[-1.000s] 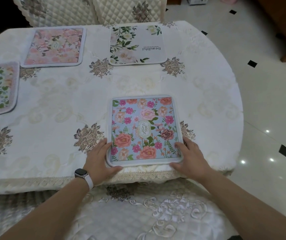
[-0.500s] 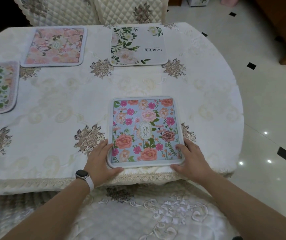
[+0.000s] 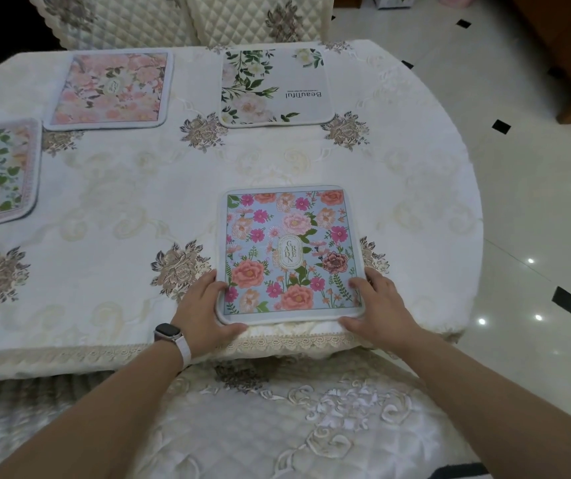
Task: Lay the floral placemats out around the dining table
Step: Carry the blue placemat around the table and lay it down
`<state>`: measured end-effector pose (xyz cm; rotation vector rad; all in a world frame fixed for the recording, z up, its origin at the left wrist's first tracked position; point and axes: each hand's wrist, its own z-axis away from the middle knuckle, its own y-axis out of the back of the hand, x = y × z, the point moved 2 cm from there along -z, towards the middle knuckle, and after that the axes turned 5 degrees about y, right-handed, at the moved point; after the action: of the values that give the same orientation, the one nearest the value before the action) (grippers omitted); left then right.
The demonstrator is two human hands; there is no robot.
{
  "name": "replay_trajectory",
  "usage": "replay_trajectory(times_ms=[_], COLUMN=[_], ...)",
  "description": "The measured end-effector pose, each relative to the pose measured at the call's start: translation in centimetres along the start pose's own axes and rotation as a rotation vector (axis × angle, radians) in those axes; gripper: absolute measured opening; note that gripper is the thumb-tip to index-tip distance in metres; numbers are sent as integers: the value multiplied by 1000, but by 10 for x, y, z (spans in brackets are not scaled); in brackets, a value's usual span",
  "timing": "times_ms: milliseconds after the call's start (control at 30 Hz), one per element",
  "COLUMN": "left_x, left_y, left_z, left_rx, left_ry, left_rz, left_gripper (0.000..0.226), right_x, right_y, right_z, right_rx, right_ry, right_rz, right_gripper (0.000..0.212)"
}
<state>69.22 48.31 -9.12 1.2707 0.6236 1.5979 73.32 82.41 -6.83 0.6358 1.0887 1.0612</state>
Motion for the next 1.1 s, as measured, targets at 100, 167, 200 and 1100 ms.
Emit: replay_trajectory(times_ms=[100, 167, 200, 1100], left_x=[1, 4, 5, 334], left_y=[2, 6, 8, 17], left_z=[2, 5, 7, 29], left_rx=[-29, -42, -46, 201], left_ry=[21, 34, 36, -144], left_rz=[12, 26, 34, -117], left_gripper=[90, 88, 88, 60], right_x=[-3, -4, -6, 162], right_y=[3, 5, 6, 202], right_z=[1, 1, 1, 64], right_rx=[-37, -54, -60, 215], right_ry=[-13, -13, -15, 160], right_rz=[0, 8, 12, -51], right_gripper=[82, 82, 82, 42])
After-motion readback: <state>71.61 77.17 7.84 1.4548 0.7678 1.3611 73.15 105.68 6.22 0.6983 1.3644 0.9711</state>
